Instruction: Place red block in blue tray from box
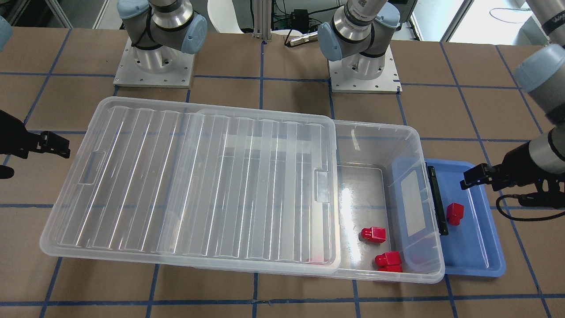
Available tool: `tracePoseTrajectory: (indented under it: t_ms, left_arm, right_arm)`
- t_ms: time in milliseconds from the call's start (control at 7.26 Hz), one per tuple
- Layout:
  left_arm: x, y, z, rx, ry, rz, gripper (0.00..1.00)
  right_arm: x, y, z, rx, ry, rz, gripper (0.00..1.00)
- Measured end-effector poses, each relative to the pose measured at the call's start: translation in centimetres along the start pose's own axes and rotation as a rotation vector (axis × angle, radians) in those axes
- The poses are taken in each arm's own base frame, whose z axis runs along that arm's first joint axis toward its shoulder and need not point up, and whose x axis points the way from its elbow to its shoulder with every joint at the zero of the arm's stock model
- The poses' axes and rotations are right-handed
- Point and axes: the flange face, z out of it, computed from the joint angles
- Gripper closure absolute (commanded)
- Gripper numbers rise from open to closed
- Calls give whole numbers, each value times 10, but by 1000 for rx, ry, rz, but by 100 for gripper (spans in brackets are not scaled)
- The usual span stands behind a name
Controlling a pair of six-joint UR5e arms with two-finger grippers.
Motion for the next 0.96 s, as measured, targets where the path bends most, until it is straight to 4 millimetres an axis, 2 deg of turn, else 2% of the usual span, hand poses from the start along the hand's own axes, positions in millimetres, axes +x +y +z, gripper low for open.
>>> tracePoseTrajectory:
  t_ms: [138, 275, 413, 688, 826, 964]
  left_arm:
    - [45, 12, -46, 4, -12, -3, 6]
    - [91, 27, -82, 23, -29, 13, 4]
    - [136, 43, -106, 52, -45, 34, 3]
    - [222, 74, -130, 101, -82, 48, 3]
    - [256, 88, -132, 112, -117, 53, 3]
    - [281, 98, -127, 113, -139, 24, 3]
  right_arm:
    - [-3, 0, 2, -2, 0, -2, 0]
    - [-8, -1, 2, -2, 3, -9, 0]
    - [-15, -2, 2, -2, 5, -18, 0]
    - [-22, -4, 2, 3, -9, -25, 0]
    - [-25, -5, 2, 10, -17, -25, 0]
    - [-30, -6, 2, 13, -18, -29, 0]
